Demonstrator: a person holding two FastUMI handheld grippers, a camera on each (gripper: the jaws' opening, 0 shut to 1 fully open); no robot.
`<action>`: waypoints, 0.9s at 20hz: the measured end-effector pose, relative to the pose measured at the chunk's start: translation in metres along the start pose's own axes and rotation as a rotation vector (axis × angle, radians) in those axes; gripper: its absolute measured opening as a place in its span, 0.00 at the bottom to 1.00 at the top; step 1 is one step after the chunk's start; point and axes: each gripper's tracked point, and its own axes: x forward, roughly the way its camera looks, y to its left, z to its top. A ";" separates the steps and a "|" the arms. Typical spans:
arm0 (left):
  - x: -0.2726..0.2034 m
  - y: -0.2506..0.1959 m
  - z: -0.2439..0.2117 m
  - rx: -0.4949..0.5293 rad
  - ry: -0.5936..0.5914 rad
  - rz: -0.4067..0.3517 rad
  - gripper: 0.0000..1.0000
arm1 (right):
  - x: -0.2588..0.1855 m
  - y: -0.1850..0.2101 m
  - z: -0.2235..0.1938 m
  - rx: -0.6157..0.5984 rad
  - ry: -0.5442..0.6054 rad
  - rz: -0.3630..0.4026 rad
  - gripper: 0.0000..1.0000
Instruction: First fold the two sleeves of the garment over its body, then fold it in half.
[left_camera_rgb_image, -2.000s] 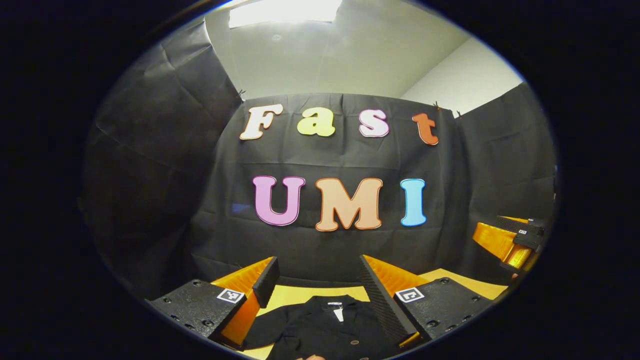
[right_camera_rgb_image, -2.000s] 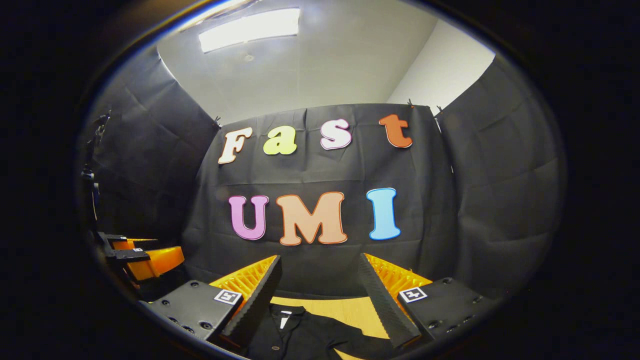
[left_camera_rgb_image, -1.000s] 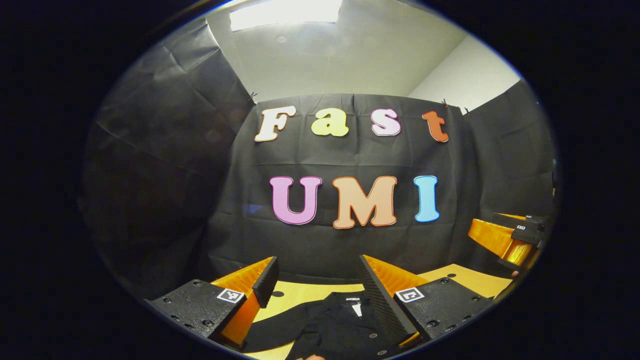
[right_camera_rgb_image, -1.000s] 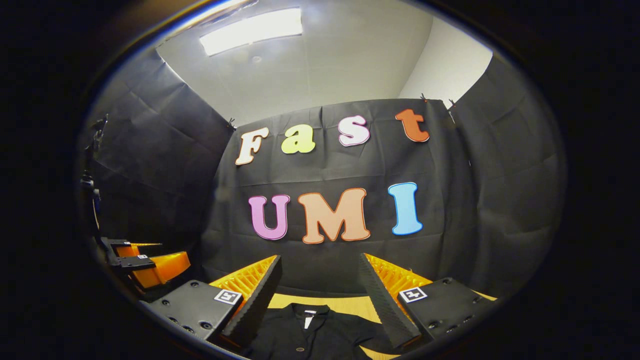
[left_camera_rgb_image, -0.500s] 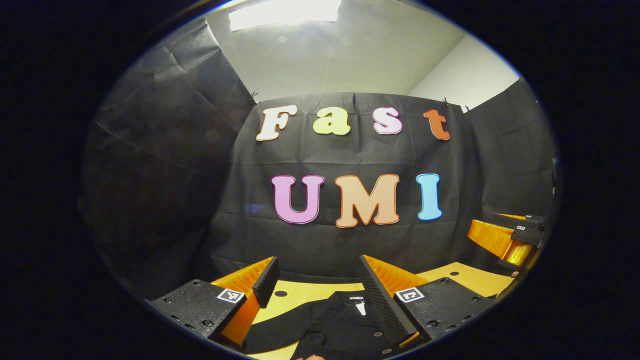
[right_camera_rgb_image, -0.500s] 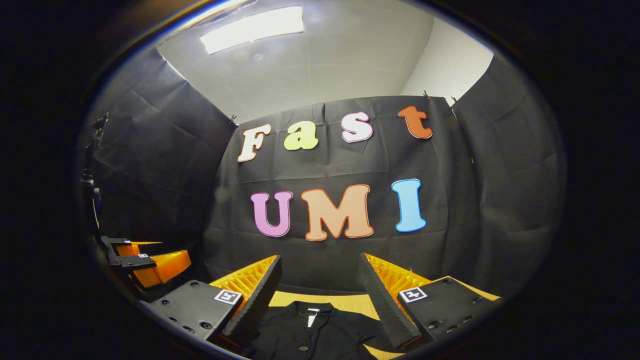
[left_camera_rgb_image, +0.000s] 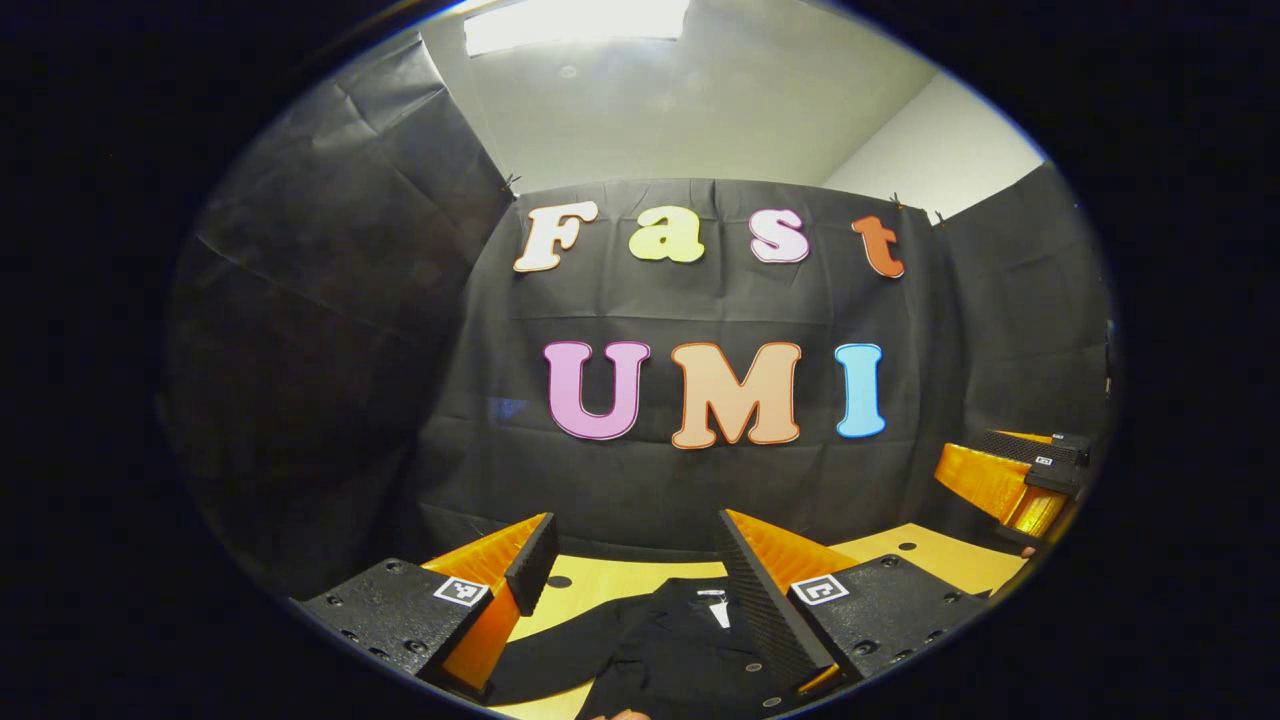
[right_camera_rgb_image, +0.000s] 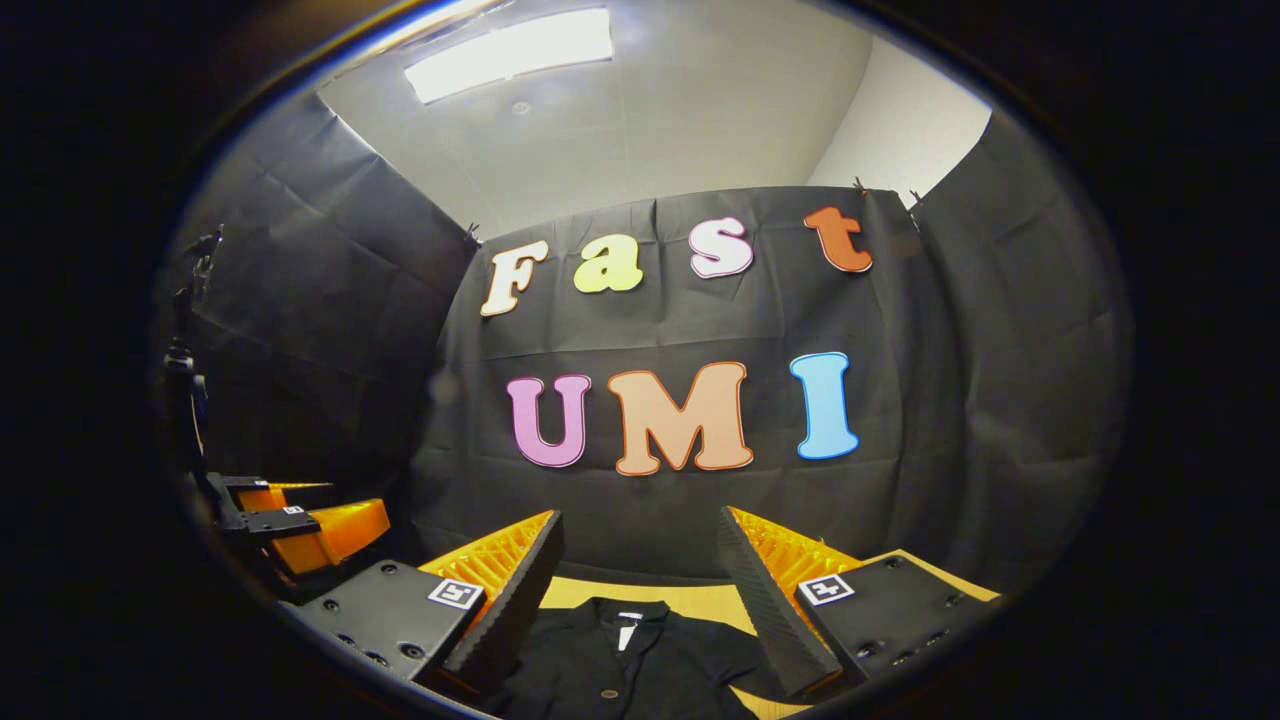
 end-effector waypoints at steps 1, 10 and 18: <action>0.001 -0.002 -0.001 -0.003 0.002 -0.001 0.94 | 0.001 0.000 0.000 0.003 0.002 0.005 0.97; 0.007 -0.009 0.002 -0.006 -0.013 0.023 0.93 | 0.019 -0.030 -0.007 0.026 0.041 0.010 0.97; 0.011 -0.027 0.001 0.009 -0.008 0.021 0.94 | 0.032 -0.115 -0.020 -0.032 0.078 -0.092 0.98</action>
